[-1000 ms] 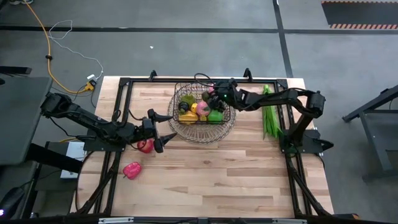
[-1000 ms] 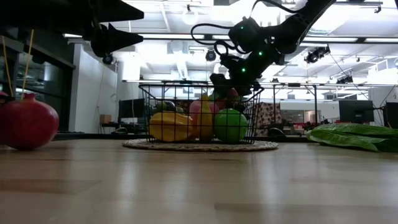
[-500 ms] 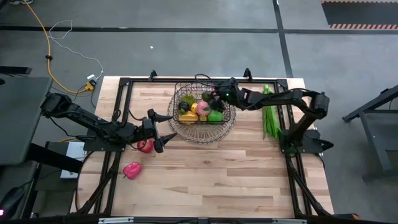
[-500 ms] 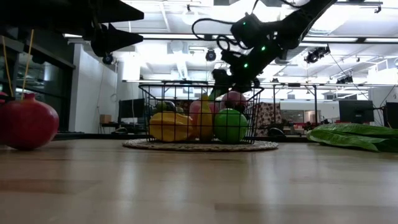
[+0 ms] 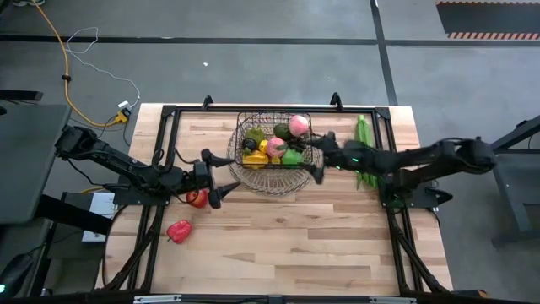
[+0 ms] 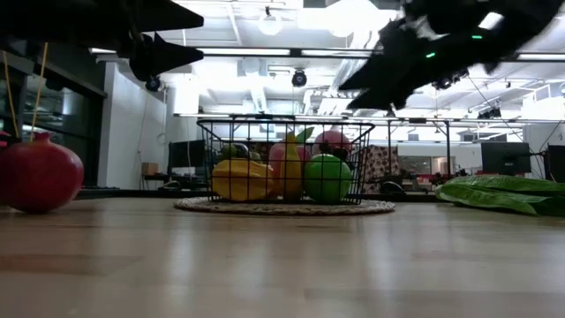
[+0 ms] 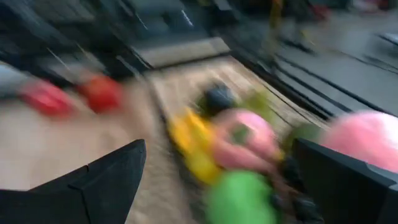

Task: Build produce basket
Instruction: Put the pomegranate into the black wire basket

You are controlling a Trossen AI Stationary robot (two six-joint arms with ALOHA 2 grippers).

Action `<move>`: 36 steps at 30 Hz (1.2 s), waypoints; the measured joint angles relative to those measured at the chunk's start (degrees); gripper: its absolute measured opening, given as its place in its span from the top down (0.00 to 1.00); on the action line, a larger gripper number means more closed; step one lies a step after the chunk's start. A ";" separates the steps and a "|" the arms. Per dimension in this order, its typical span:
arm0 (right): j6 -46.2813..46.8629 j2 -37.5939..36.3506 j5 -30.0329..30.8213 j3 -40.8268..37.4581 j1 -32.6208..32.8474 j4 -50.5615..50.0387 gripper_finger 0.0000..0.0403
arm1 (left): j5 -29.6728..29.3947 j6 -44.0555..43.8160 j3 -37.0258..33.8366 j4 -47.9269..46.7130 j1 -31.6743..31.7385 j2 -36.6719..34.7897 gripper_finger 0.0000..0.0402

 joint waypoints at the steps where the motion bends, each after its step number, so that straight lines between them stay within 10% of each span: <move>1: 1.43 -1.56 -1.66 -2.60 0.94 4.76 0.03 | 0.82 -0.10 0.00 0.01 0.01 0.01 0.06; 9: 3.19 -6.22 -6.72 -13.37 4.63 29.40 0.03 | 4.59 -0.07 0.00 0.33 -0.01 0.01 0.06; 26: 0.15 -5.95 -6.57 -12.09 4.66 25.71 0.03 | 4.38 -3.49 0.31 -1.07 0.01 -0.01 0.06; 30: 0.15 -5.93 -6.50 -12.07 4.66 25.21 0.03 | 3.71 -9.58 6.11 -17.11 0.01 -0.20 0.06; 36: 0.17 -5.92 -6.50 -12.04 4.66 24.88 0.03 | 4.55 -25.90 24.49 -65.77 -0.01 1.45 0.06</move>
